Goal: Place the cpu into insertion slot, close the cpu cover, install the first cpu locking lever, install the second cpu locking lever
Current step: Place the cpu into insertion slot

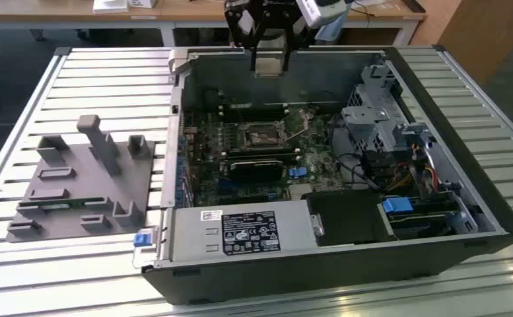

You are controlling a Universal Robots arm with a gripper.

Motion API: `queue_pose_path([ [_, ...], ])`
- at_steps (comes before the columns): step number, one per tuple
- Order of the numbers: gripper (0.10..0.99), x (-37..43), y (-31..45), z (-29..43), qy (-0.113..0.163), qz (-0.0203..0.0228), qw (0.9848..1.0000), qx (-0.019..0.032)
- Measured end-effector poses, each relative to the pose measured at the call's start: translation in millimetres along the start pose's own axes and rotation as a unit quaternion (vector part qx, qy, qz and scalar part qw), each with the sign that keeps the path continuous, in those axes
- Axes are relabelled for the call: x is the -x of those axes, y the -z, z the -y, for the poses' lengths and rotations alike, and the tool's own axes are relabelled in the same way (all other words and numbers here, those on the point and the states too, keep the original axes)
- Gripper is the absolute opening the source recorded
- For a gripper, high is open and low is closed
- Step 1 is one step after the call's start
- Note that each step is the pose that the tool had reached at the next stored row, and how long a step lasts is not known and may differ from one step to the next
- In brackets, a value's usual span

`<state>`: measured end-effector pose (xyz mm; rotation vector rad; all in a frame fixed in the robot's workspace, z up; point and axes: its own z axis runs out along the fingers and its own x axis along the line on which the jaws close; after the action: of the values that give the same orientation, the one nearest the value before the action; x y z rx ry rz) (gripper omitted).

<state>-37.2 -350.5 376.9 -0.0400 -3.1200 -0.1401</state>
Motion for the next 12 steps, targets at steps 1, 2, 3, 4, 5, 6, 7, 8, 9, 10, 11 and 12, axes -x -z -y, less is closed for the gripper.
queue_pose_path([
  [1,0.537,0.0,0.0,0.0,0.000,0.0000,1.0000,0.0000],
  [2,0.537,0.0,0.0,0.0,0.000,0.0000,1.0000,0.0000],
  [3,0.537,0.0,0.0,0.0,0.000,0.0000,1.0000,0.0000],
  [4,0.537,0.0,0.0,0.0,-0.001,0.0001,1.0000,0.0000],
  [5,0.537,0.0,0.0,0.0,-0.002,0.0002,1.0000,0.0000],
  [6,0.537,0.0,0.0,0.0,-0.006,0.0006,1.0000,0.0001],
  [7,0.537,0.0,0.0,0.0,-0.012,0.0010,0.9999,0.0001],
  [8,0.537,0.0,0.0,0.0,-0.017,0.0015,0.9998,0.0000],
  [9,0.537,0.0,0.0,0.0,-0.024,0.0022,0.9997,0.0001],
  [10,0.537,0.0,0.0,0.0,-0.031,0.0028,0.9995,0.0002],
  [11,0.537,0.0,0.0,0.0,-0.037,0.0033,0.9993,0.0003],
  [12,0.537,0.0,0.0,0.0,-0.045,0.0040,0.9990,0.0004],
])
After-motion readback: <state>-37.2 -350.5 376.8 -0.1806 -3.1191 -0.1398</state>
